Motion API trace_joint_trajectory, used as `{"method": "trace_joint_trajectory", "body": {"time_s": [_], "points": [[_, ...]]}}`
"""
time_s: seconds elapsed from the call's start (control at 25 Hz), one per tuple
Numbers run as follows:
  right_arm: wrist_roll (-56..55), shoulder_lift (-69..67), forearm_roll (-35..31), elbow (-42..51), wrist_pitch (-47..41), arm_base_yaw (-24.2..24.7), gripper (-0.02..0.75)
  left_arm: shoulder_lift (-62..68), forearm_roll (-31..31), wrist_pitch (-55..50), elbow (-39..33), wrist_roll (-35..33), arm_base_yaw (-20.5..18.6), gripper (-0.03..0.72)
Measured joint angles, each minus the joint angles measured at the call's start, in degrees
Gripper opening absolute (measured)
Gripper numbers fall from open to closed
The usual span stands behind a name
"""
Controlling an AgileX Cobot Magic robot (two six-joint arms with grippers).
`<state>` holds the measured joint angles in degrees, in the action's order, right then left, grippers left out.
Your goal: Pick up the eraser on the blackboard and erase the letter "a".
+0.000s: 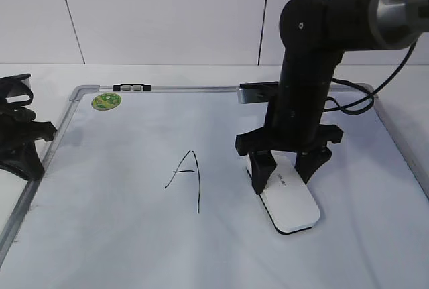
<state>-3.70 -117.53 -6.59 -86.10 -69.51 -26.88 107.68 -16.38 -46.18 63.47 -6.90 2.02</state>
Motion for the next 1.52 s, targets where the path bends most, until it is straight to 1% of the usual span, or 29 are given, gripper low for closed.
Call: {"method": "trace_joint_trajectory", "body": {"time_s": [0.16,0.32,0.4,0.56,0.72,0.8,1.08,1.32,1.4,1.52], "points": [[0.0,0.0,-0.1,-0.1,-0.1,1.4,0.529,0.0,0.0,0.0,0.0,0.0,0.0,0.027],[0.1,0.0,-0.3,-0.1,-0.1,0.8,0.529,0.0,0.0,0.1,0.0,0.0,0.0,0.027],[0.4,0.0,0.0,-0.1,-0.1,-0.3,0.529,0.0,0.0,0.1,0.0,0.0,0.0,0.027],[0.6,0.0,2.6,-0.3,-0.1,-3.8,0.529,0.0,0.0,0.1,0.0,0.0,0.0,0.027],[0.7,0.0,2.3,-0.3,-0.1,-7.6,0.529,0.0,0.0,0.1,0.0,0.0,0.0,0.027],[0.7,0.0,2.3,-0.3,0.0,-8.3,0.529,0.0,0.0,0.1,0.0,0.0,0.0,0.027],[-0.6,-0.5,3.6,-1.7,-0.7,-8.6,0.529,0.0,0.1,0.1,0.0,0.0,0.0,0.027],[-2.3,-2.2,6.6,-9.9,-0.5,-8.8,0.529,0.0,0.1,0.0,0.0,0.0,0.0,0.027],[-2.7,-2.2,7.2,-12.5,-0.5,-8.1,0.529,0.0,0.1,0.0,0.0,0.0,0.0,0.027],[-3.0,-1.9,7.2,-13.7,-0.5,-6.3,0.529,0.0,0.1,0.0,0.0,0.0,0.0,0.028]]}}
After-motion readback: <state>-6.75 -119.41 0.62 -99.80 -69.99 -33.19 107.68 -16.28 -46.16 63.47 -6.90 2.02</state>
